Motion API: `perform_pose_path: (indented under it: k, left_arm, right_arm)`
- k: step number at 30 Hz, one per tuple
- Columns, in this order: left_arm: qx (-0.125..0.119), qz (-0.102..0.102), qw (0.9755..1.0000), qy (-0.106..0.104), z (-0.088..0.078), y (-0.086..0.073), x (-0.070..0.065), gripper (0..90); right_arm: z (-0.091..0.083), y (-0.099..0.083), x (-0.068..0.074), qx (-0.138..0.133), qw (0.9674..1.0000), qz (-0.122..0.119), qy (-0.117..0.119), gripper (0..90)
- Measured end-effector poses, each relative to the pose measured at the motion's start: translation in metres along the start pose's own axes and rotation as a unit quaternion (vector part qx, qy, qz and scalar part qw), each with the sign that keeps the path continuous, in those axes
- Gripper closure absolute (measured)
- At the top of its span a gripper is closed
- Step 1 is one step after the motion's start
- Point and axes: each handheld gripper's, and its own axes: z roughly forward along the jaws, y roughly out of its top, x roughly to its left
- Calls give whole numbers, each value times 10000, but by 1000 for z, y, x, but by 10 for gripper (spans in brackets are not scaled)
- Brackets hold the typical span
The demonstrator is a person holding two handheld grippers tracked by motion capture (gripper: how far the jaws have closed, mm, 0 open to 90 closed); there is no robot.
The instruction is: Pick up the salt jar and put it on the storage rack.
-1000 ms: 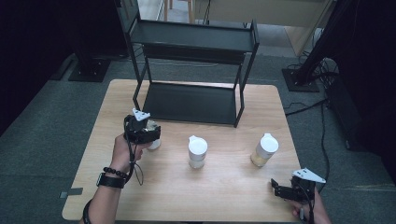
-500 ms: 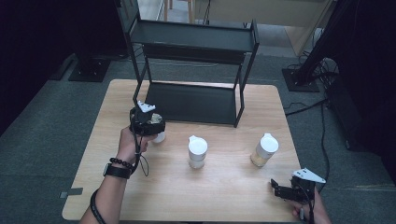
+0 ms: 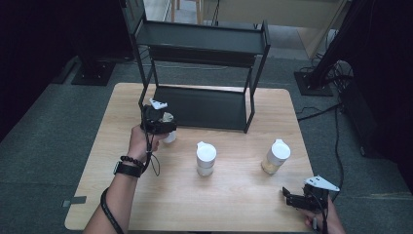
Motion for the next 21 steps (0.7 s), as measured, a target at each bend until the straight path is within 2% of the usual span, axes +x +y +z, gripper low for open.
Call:
perform_pose_path:
  k: [21]
  left_arm:
    - [54,-19,10000,55,17,20,4,352]
  right_arm:
    - [0,0,0,3,10000,-17,16,0]
